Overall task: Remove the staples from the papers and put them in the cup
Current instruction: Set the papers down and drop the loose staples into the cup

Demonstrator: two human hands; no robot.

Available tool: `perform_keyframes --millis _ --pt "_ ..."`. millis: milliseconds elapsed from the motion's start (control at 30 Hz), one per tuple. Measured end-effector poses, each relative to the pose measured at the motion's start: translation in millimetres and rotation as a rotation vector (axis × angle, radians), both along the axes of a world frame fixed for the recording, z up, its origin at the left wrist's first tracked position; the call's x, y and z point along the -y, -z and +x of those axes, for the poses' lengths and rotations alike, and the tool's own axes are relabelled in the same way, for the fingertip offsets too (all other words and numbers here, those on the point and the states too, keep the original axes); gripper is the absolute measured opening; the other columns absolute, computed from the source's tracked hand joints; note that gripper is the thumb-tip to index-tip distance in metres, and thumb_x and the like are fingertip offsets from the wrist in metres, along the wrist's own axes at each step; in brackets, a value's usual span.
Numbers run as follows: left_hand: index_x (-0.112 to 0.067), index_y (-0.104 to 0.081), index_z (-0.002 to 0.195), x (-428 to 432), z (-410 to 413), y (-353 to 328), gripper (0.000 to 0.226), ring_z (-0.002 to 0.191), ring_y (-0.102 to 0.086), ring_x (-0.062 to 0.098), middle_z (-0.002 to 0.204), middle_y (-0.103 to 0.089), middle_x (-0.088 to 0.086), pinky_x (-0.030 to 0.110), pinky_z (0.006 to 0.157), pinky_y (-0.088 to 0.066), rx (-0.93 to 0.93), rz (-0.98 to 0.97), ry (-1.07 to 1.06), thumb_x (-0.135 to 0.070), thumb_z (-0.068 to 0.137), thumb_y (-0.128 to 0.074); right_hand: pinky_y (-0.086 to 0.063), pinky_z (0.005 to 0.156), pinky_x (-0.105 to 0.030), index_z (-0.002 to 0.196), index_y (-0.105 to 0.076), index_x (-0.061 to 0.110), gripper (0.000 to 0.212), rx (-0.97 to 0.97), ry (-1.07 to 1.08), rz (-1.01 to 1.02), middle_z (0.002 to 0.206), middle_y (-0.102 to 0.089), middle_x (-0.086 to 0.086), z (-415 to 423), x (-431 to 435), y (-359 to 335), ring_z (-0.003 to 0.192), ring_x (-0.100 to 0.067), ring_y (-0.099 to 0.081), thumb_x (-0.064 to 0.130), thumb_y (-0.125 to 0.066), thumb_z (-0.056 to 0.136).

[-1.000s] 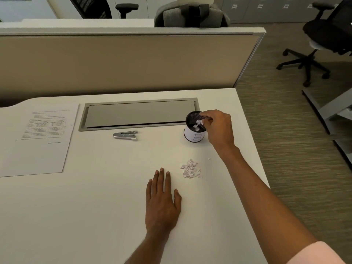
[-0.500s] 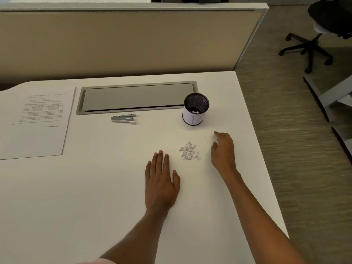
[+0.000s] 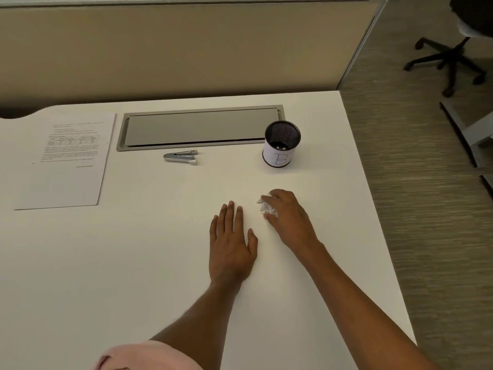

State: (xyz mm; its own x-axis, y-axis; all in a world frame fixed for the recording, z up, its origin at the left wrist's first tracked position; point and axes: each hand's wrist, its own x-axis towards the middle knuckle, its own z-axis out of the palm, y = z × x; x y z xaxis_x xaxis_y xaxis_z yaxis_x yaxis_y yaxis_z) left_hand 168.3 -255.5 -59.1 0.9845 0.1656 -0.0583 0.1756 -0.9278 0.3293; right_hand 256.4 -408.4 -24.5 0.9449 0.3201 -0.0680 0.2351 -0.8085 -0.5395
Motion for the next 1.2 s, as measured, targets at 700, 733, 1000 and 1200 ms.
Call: perform_keyframes --millis 700,733,1000,1200 --pt "-0.016 -0.028 0.168 0 0 1 0.067 0.167 -0.011 0.020 0.179 -0.018 0.004 0.041 0.135 -0.009 0.001 -0.024 -0.009 -0.042 0.107 -0.036 -0.061 0.084 -0.020 0.098 -0.080 0.009 0.014 -0.301 0.504 0.990 0.095 -0.080 -0.009 58 16 -82 0.083 -0.017 -0.074 0.000 -0.077 0.088" --pt "-0.017 -0.027 0.168 0 0 1 0.067 0.167 -0.010 0.019 0.179 -0.017 0.003 0.040 0.135 -0.007 -0.001 -0.023 -0.008 -0.043 0.107 -0.035 -0.061 0.087 -0.022 0.097 -0.081 0.012 0.015 -0.261 0.486 0.981 0.097 -0.081 -0.009 68 17 -87 0.085 -0.016 -0.075 0.001 -0.078 0.088" --pt "-0.016 -0.028 0.168 0 1 3 0.067 0.167 -0.010 0.020 0.179 -0.017 0.003 0.038 0.134 -0.002 -0.016 -0.003 0.003 -0.043 0.107 -0.034 -0.058 0.086 -0.025 0.103 -0.083 0.011 0.016 0.000 0.381 0.556 0.100 -0.080 -0.006 133 10 -91 0.087 -0.013 -0.073 0.009 -0.079 0.088" --pt "-0.016 -0.029 0.168 0 2 1 0.067 0.166 -0.014 0.021 0.179 -0.020 0.004 0.039 0.133 -0.003 -0.013 -0.002 0.003 -0.042 0.106 -0.037 -0.056 0.082 -0.016 0.107 -0.082 0.009 0.020 0.051 0.315 0.418 0.107 -0.080 -0.008 144 5 -89 0.086 -0.010 -0.070 0.002 -0.073 0.090"
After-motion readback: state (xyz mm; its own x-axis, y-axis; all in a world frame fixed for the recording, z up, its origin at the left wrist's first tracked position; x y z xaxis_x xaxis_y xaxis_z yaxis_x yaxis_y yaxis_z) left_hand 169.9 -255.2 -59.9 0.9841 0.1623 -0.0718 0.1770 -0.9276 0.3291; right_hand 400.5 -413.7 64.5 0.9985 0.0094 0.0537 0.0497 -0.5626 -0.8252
